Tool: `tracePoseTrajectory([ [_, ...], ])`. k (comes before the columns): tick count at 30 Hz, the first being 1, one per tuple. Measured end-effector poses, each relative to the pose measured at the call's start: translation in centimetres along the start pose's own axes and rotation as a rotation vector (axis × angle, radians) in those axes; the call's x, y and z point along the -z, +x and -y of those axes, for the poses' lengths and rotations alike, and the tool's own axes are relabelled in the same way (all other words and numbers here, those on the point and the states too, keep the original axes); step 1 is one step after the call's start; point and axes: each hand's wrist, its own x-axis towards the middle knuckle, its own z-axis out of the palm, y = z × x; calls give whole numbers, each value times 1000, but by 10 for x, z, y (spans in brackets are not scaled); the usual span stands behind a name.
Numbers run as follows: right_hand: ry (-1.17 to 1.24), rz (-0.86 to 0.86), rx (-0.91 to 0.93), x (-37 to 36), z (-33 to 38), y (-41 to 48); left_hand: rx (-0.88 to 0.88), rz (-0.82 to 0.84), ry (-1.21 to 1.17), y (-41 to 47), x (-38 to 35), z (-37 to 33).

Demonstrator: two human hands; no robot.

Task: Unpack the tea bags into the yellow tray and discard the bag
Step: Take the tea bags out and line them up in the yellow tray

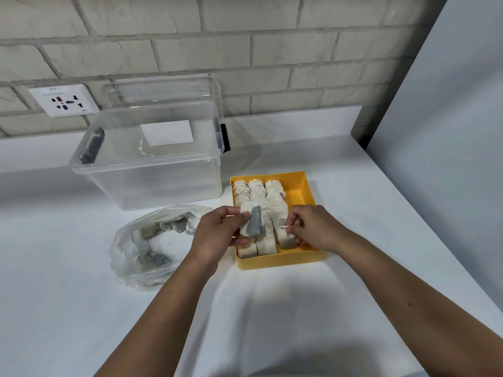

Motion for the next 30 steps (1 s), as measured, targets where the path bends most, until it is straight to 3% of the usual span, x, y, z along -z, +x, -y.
tracePoseTrajectory([
  [8,-127,-139,-58,-14,3,15,-5,-10,-25,0,4,0],
  [13,-137,-223,8,-6,7,9,-12,1,-48,-1,4,1],
  [16,89,-280,56,3,18,3,-5,-9,-52,-1,1,1],
  [19,468,-116,27,9,33,-4,-2,15,-46,-1,-4,1],
  [21,553,-34,38,11,37,-6,-8,40,-32,-3,-8,0],
  [26,433,4,70,15,39,-7,-32,78,26,-5,-13,-2],
  [30,207,-102,75,26,31,-9,-59,22,73,-4,-12,-3],
])
